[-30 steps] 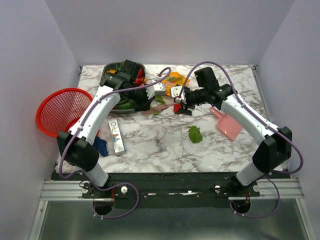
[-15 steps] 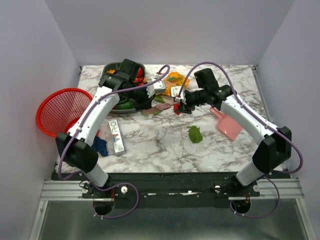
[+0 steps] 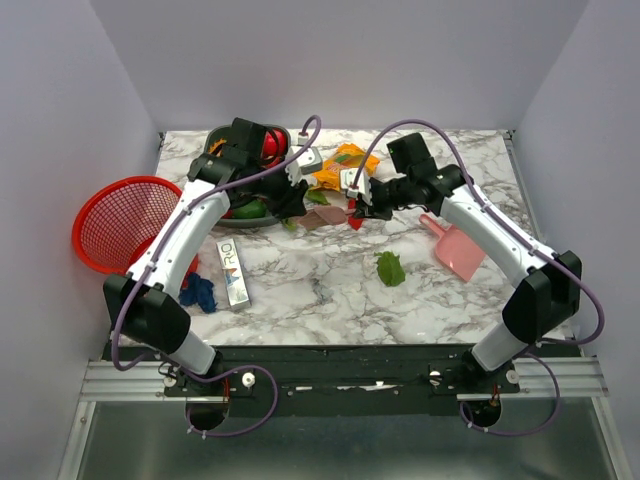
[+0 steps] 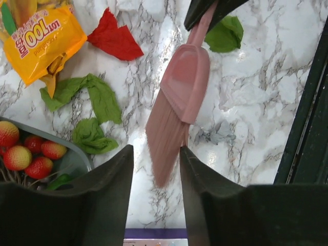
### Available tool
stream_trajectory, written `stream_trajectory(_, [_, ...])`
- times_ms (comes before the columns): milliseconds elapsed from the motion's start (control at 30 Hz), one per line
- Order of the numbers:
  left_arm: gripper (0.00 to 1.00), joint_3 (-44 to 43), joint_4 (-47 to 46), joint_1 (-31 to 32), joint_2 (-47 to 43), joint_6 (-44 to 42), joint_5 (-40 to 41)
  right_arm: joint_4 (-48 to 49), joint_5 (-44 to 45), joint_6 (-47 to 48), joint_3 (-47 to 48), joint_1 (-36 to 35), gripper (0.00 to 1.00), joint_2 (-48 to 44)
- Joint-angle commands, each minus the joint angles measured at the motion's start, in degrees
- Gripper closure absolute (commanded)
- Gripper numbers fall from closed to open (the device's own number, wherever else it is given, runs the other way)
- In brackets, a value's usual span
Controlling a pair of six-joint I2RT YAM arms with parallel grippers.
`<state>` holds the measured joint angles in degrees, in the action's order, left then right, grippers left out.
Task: Sweep away the paper scraps from the table
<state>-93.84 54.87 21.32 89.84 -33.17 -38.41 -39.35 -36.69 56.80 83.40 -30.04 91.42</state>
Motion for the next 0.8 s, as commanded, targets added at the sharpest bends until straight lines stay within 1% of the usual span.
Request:
stream_trajectory(0, [0.46,5.1,-9.9,0.2,-5.3,2.6,-6.0,-10.4,-2.2,-0.3,7.4,0.0,0.99,2.4])
stream_trajectory(33, [0.45,5.5,-10.6,0.3,-5.6,2.5,-7.0,-12.4,-2.5,-0.5,8.3,0.0,0.99,3.0])
stream_trajectory(67, [0.37,5.9,-11.0,0.3,-5.6,2.6,-7.3,-13.2,-2.8,-0.6,9.5,0.0,0.99,3.2])
stream_trajectory(233, [0.37,4.9,-12.2,0.7,-3.9,3.8,-8.7,-15.0,-2.5,-2.3,11.9,-0.1,0.99,4.7])
stream_trajectory(400, [0.36,5.3,-15.9,1.3,-3.7,4.5,-9.0,-17.2,-3.4,-3.4,14.9,0.0,0.99,6.6])
stream_trajectory(500, [0.39,4.9,-16.0,1.4,-2.7,4.7,-9.7,-16.0,-3.6,-6.8,15.8,0.0,0.99,7.0])
stream_trajectory(767, [0.5,3.4,-14.2,1.9,-0.1,4.6,-11.3,-16.5,-3.7,-7.9,16.7,0.0,0.99,6.8])
